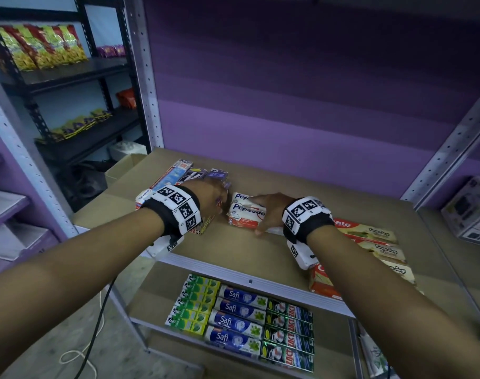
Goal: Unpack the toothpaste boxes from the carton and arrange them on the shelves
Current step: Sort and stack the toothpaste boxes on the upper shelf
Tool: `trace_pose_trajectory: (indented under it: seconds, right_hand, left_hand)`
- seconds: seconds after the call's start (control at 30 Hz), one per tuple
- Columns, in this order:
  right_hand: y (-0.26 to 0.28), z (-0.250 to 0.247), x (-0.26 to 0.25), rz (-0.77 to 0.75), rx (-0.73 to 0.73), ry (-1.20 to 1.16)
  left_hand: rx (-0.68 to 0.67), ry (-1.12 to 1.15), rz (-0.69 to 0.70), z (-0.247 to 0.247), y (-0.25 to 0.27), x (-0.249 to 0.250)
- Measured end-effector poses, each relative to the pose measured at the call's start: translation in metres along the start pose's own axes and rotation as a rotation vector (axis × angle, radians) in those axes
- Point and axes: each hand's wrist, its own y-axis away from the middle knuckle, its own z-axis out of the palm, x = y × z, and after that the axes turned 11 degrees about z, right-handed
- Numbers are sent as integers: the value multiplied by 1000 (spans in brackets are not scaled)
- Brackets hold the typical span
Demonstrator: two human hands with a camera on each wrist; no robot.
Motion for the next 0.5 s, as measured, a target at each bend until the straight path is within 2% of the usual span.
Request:
trace_pose_trajectory:
  seconds: [0.3,0.5]
  right_hand:
    - [-9,7,-4,24,157,-35]
    - [-11,5,-9,32,163,-49]
  left_hand:
    - [11,56,21,-2,1,-2]
    - [62,172,19,-1,7,-8]
